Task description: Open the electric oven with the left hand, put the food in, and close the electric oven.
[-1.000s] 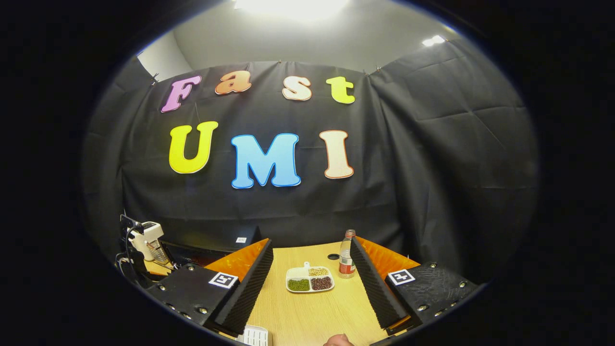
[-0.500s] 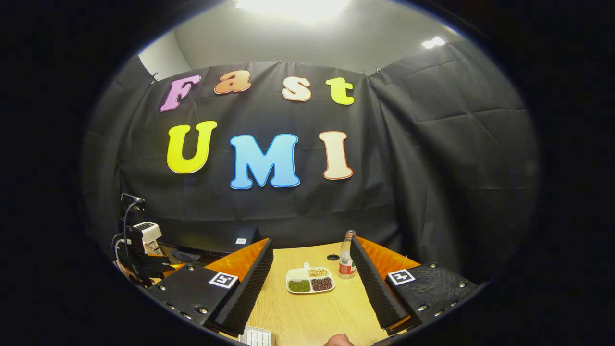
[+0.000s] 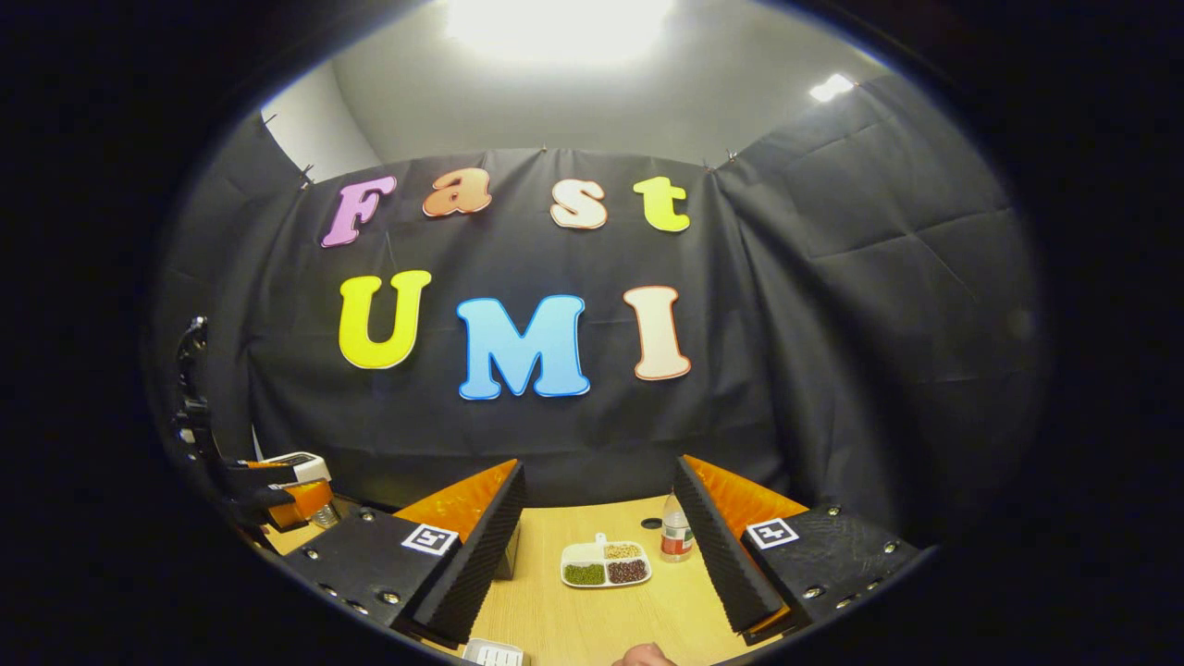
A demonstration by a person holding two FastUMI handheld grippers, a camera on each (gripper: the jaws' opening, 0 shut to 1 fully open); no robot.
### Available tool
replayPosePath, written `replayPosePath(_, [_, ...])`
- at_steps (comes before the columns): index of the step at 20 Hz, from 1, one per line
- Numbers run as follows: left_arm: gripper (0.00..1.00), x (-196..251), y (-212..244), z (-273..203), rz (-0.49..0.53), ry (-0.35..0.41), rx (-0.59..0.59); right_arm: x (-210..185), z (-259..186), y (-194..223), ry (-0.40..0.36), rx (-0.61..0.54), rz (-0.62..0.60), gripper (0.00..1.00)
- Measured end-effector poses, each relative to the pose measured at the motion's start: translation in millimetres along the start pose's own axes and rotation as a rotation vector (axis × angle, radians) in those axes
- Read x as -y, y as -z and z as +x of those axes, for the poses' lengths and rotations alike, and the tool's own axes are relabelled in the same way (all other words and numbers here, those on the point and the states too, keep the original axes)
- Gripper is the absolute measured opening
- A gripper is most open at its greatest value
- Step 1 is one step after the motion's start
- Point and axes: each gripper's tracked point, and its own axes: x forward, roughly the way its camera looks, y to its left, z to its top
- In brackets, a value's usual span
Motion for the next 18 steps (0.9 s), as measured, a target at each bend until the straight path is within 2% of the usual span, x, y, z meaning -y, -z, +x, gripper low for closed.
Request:
replayPosePath(2, [0.95,3.2,-15.8,-27.4,0.001,-0.053,0.024,6.9,-6.4,-0.6,-0.038,0.003,-0.021,0.98])
replayPosePath(3, [0.99,7.9,-22.4,-42.8,-0.005,-0.071,0.034,10.8,-10.6,-1.0,-0.054,0.003,-0.032,0.98])
replayPosePath(4, [0.99,10.7,-28.2,-57.5,-0.005,-0.091,0.046,12.9,-15.7,-1.2,-0.074,0.008,-0.041,0.97])
replayPosePath(5, [0.95,12.2,-33.5,-71.6,0.000,-0.111,0.058,14.8,-21.1,-2.9,-0.089,0.011,-0.049,0.98])
replayPosePath(7, [0.97,15.6,-40.9,-100.6,0.007,-0.145,0.074,18.4,-29.8,-3.9,-0.108,0.013,-0.055,0.98])
replayPosePath(11, [0.99,20.1,-52.5,-147.1,0.019,-0.157,0.087,15.3,-50.8,-11.1,-0.132,0.023,-0.042,0.98])
replayPosePath(18, [0.99,-19.6,-69.7,-206.5,0.004,-0.224,0.134,-13.2,-75.2,-25.0,-0.173,0.063,-0.034,0.98])
